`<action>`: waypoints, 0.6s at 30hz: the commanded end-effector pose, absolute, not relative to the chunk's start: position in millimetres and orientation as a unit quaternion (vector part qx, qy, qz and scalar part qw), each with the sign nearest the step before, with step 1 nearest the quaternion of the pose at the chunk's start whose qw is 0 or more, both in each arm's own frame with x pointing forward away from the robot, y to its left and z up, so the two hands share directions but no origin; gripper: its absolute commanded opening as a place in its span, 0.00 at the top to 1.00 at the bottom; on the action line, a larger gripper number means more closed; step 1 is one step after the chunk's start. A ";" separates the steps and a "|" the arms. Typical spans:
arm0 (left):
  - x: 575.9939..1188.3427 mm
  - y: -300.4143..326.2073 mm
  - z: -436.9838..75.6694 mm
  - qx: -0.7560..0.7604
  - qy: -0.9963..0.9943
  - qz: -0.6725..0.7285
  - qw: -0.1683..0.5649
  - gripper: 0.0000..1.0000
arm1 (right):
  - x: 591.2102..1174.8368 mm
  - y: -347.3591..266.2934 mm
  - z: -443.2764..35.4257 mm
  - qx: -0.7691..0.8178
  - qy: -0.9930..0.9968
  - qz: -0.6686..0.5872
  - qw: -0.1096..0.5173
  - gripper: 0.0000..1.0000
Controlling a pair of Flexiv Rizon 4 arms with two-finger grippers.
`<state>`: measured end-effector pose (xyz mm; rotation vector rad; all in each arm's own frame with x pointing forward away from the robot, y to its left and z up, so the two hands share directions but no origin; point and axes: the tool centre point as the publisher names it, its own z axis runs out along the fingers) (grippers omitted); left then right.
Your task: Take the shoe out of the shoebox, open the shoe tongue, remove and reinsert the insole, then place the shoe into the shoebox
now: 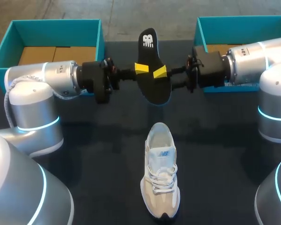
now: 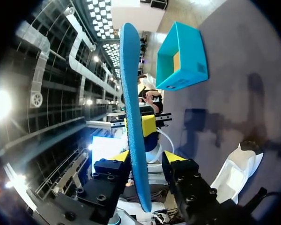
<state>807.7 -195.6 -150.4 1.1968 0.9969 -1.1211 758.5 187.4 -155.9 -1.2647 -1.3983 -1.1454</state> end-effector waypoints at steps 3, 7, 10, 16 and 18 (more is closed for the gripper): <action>808.2 -196.7 -150.4 0.511 0.426 -0.478 0.573 1.00 | 759.3 188.6 -156.3 -0.511 -0.567 -0.463 0.451 0.61; 808.1 -196.7 -150.3 0.512 0.427 -0.477 0.573 1.00 | 758.9 189.1 -156.9 -0.512 -0.567 -0.462 0.452 0.73; 807.9 -196.7 -150.2 0.512 0.428 -0.477 0.573 1.00 | 758.2 189.7 -157.1 -0.512 -0.567 -0.461 0.452 1.00; 806.5 -196.0 -150.1 0.513 0.429 -0.476 0.571 1.00 | 757.4 191.1 -157.5 -0.511 -0.569 -0.459 0.451 1.00; 805.7 -195.3 -150.3 0.513 0.429 -0.476 0.570 1.00 | 757.0 192.1 -156.7 -0.510 -0.571 -0.459 0.450 1.00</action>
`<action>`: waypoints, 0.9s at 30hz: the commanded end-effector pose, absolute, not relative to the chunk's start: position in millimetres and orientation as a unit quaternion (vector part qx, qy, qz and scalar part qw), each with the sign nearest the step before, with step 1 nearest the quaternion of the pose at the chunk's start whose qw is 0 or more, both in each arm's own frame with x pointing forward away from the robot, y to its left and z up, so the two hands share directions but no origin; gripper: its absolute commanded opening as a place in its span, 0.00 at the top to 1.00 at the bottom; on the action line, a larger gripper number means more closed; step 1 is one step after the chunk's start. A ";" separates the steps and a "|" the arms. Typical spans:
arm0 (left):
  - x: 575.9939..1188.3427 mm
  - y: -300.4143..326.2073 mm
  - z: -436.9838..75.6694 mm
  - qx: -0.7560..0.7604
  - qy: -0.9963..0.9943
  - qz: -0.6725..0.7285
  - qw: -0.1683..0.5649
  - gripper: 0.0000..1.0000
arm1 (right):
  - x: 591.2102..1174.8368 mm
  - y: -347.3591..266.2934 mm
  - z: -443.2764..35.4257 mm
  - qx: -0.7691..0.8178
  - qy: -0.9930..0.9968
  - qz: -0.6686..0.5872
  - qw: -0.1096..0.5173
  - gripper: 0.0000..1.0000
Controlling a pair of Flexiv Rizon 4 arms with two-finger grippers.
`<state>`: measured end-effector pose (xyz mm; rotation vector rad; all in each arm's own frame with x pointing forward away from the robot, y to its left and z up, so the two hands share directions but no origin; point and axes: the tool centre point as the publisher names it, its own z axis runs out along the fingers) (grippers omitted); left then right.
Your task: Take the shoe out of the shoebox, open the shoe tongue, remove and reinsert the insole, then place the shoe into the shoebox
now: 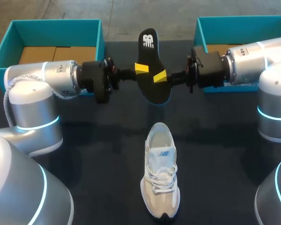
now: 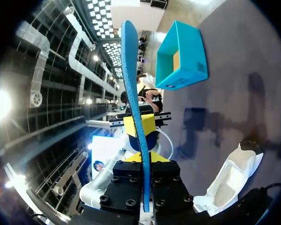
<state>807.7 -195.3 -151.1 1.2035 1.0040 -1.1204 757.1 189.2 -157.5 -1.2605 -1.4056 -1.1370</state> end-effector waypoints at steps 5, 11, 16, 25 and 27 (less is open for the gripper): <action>802.6 -192.0 -149.5 0.516 0.430 -0.475 0.569 0.00 | 756.9 192.2 -156.6 -0.509 -0.574 -0.459 0.448 1.00; 798.3 -182.3 -151.6 0.527 0.435 -0.466 0.563 0.00 | 755.2 189.8 -158.2 -0.506 -0.577 -0.464 0.442 1.00; 797.1 -163.7 -159.9 0.538 0.456 -0.453 0.546 0.00 | 752.7 183.2 -159.7 -0.501 -0.582 -0.473 0.431 1.00; 800.8 -125.5 -182.7 0.539 0.538 -0.421 0.493 0.00 | 749.3 181.0 -168.8 -0.484 -0.592 -0.487 0.421 1.00; 801.2 -118.9 -188.9 0.532 0.569 -0.419 0.467 0.00 | 747.8 181.1 -170.5 -0.482 -0.593 -0.490 0.419 1.00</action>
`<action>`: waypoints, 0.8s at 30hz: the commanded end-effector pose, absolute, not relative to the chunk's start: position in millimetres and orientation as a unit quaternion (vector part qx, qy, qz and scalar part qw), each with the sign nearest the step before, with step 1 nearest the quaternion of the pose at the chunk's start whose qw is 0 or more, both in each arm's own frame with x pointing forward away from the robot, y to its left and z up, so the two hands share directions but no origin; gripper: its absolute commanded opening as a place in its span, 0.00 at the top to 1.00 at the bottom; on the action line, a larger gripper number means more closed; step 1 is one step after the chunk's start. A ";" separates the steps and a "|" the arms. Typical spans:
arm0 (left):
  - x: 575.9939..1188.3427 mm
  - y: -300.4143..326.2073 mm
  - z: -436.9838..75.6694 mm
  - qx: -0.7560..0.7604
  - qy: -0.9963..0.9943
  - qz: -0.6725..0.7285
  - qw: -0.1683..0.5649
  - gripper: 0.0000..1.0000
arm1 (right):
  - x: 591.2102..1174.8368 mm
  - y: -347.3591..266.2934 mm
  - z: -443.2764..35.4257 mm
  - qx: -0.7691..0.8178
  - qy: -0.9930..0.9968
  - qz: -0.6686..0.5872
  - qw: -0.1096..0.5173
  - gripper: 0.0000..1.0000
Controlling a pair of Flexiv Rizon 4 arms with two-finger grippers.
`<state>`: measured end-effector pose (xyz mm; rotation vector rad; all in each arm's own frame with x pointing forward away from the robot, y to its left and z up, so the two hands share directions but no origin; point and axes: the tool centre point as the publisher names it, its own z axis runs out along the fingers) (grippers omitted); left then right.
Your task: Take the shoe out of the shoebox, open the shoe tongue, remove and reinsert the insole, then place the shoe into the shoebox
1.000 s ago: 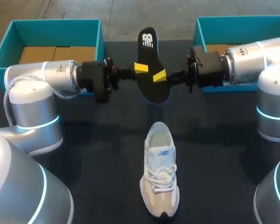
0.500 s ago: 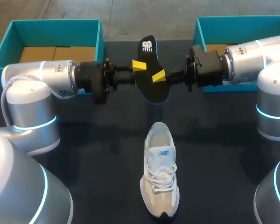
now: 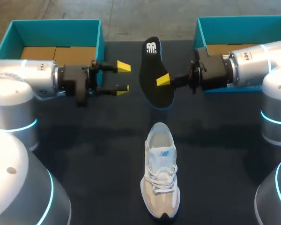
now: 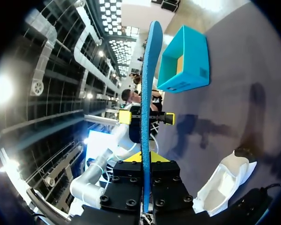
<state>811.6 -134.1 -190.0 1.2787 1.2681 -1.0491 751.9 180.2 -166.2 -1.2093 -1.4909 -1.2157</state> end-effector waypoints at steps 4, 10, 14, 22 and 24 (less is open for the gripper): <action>801.2 -118.9 -188.9 0.532 0.569 -0.419 0.467 0.00 | 744.0 179.1 -174.3 -0.486 -0.586 -0.496 0.418 1.00; 801.2 -118.9 -188.9 0.532 0.569 -0.419 0.467 0.00 | 744.0 179.1 -174.3 -0.486 -0.586 -0.496 0.418 1.00; 801.2 -118.9 -188.9 0.532 0.569 -0.419 0.467 0.00 | 744.0 179.1 -174.3 -0.486 -0.586 -0.496 0.418 1.00; 786.2 -125.1 -195.3 0.509 0.626 -0.408 0.427 0.00 | 749.8 167.7 -173.1 -0.465 -0.619 -0.494 0.396 1.00; 782.9 -123.3 -196.1 0.497 0.655 -0.394 0.411 0.00 | 749.7 165.9 -176.1 -0.452 -0.623 -0.500 0.396 1.00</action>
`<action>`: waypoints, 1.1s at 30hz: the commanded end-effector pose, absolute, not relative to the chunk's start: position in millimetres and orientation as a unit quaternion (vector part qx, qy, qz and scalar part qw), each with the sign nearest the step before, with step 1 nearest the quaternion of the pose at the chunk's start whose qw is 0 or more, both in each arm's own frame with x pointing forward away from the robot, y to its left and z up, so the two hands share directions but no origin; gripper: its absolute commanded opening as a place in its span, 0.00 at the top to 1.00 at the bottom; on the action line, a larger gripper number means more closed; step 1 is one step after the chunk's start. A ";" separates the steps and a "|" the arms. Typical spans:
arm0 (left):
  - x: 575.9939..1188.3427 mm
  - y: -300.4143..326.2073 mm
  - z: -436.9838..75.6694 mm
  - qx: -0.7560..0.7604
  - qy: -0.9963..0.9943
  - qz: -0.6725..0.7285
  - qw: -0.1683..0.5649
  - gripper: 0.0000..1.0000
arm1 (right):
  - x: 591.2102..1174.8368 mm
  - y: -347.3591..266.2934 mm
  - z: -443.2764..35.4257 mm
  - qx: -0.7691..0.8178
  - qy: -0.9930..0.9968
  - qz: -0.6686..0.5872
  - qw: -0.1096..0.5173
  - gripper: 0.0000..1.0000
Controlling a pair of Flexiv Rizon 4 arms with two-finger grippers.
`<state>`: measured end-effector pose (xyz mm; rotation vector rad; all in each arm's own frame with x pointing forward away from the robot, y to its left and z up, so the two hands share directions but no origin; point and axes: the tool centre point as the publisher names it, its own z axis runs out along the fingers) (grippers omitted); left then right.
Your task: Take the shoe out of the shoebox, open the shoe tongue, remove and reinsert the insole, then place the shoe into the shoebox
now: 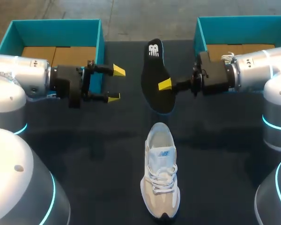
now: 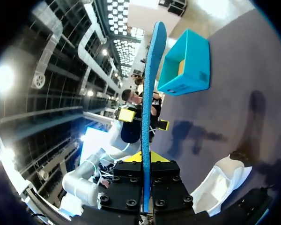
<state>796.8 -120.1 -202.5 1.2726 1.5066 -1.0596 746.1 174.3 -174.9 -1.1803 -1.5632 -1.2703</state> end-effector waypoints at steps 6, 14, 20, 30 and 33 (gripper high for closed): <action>775.4 -115.6 -205.4 0.488 0.707 -0.358 0.365 0.00 | 746.7 159.3 -184.4 -0.423 -0.644 -0.516 0.375 1.00; 762.6 -104.0 -225.8 0.465 0.760 -0.340 0.300 0.00 | 738.9 152.5 -201.0 -0.390 -0.660 -0.549 0.334 1.00; 758.5 -101.0 -239.7 0.435 0.794 -0.330 0.268 0.00 | 736.1 153.5 -220.3 -0.395 -0.679 -0.538 0.307 1.00; 758.5 -101.0 -239.7 0.435 0.794 -0.330 0.268 0.00 | 736.1 153.5 -220.3 -0.395 -0.679 -0.538 0.307 1.00; 758.5 -101.0 -239.7 0.435 0.794 -0.330 0.268 0.00 | 736.1 153.5 -220.3 -0.395 -0.679 -0.538 0.307 1.00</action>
